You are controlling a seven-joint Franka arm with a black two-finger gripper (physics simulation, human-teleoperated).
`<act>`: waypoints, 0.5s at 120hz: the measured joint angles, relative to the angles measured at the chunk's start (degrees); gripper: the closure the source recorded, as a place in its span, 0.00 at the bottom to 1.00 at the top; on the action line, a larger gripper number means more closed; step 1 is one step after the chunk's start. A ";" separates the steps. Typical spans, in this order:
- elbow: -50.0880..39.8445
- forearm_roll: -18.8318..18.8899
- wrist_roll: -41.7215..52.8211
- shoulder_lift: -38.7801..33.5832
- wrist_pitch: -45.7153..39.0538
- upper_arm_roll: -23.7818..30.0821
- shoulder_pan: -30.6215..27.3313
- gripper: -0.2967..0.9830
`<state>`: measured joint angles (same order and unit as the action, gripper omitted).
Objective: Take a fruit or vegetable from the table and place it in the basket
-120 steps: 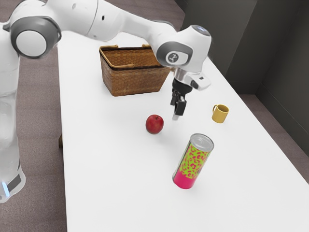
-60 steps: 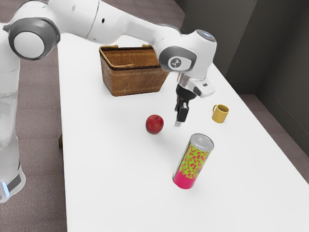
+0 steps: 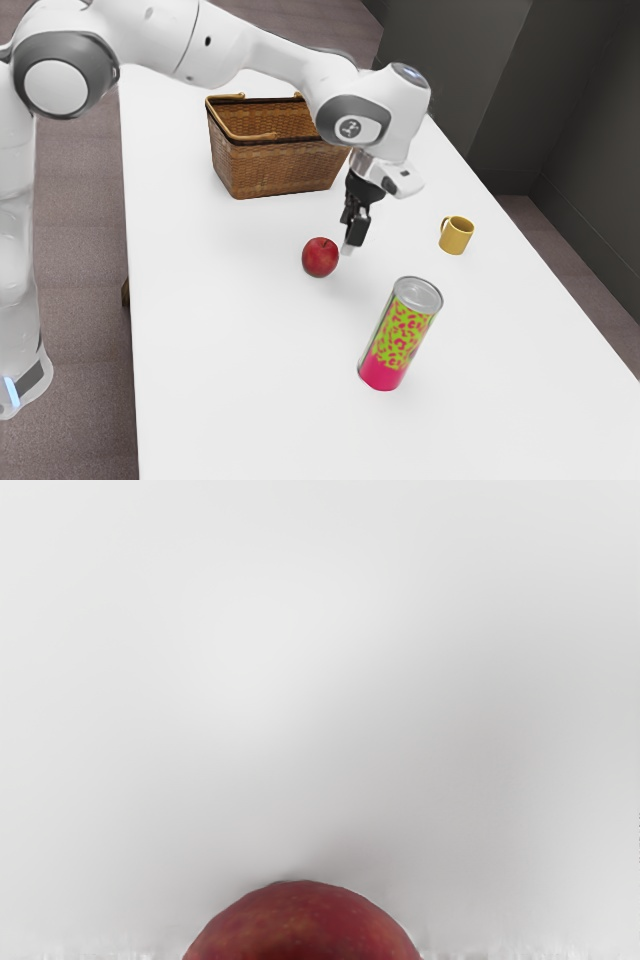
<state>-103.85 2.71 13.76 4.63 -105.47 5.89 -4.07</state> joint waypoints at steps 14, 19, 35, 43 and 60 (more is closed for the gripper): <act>-1.42 -0.06 0.01 -0.57 -0.35 0.00 -0.31 0.23; -1.94 -0.09 0.01 -0.58 -0.55 -0.01 -0.44 0.23; -3.98 -0.10 -0.03 -0.47 -1.64 -0.01 -0.53 0.23; -4.70 -0.09 -0.06 -0.47 -2.08 -0.01 -0.48 0.23; -5.48 -0.08 -0.11 -0.45 -2.79 -0.05 -0.81 0.23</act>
<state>-109.33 2.63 13.65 4.18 -108.26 5.85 -4.88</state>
